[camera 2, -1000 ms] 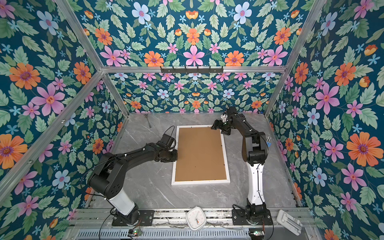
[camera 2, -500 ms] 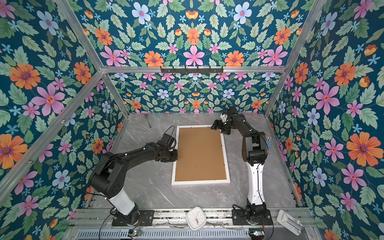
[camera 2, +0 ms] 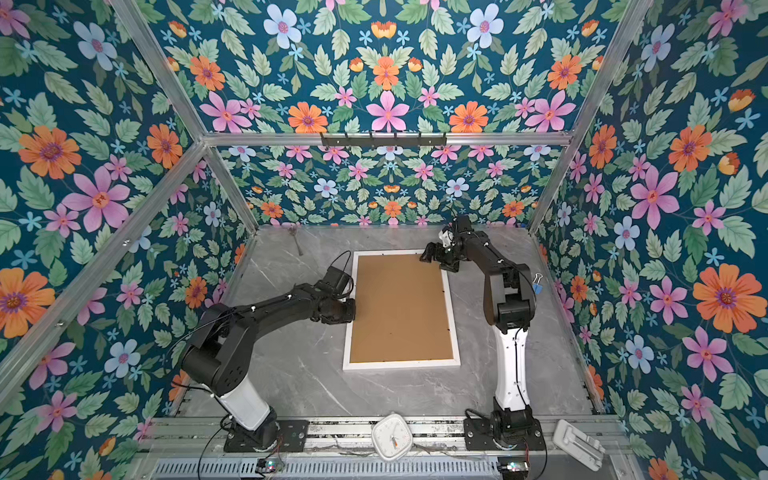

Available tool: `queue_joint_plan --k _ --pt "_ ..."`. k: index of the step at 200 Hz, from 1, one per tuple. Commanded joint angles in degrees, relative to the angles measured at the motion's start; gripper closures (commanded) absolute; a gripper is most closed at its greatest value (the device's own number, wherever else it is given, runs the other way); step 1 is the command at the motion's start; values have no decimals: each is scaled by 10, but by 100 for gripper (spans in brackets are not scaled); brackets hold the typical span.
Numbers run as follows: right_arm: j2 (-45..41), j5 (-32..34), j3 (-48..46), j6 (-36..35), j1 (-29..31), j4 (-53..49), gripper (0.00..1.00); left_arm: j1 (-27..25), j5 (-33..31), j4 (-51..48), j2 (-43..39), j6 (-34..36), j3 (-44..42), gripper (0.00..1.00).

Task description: Put the photo into the frame

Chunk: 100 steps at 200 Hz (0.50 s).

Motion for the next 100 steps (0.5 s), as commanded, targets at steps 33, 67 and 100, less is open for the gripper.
queue_joint_plan --k 33,67,100 --pt "5 27 0 3 9 -48 11 -4 12 -38 13 21 -5 90" --pt "-31 54 -4 9 8 -46 11 -4 8 -41 12 20 -3 90" --pt "-110 64 -59 21 8 -18 11 -4 0 -47 9 18 1 88"
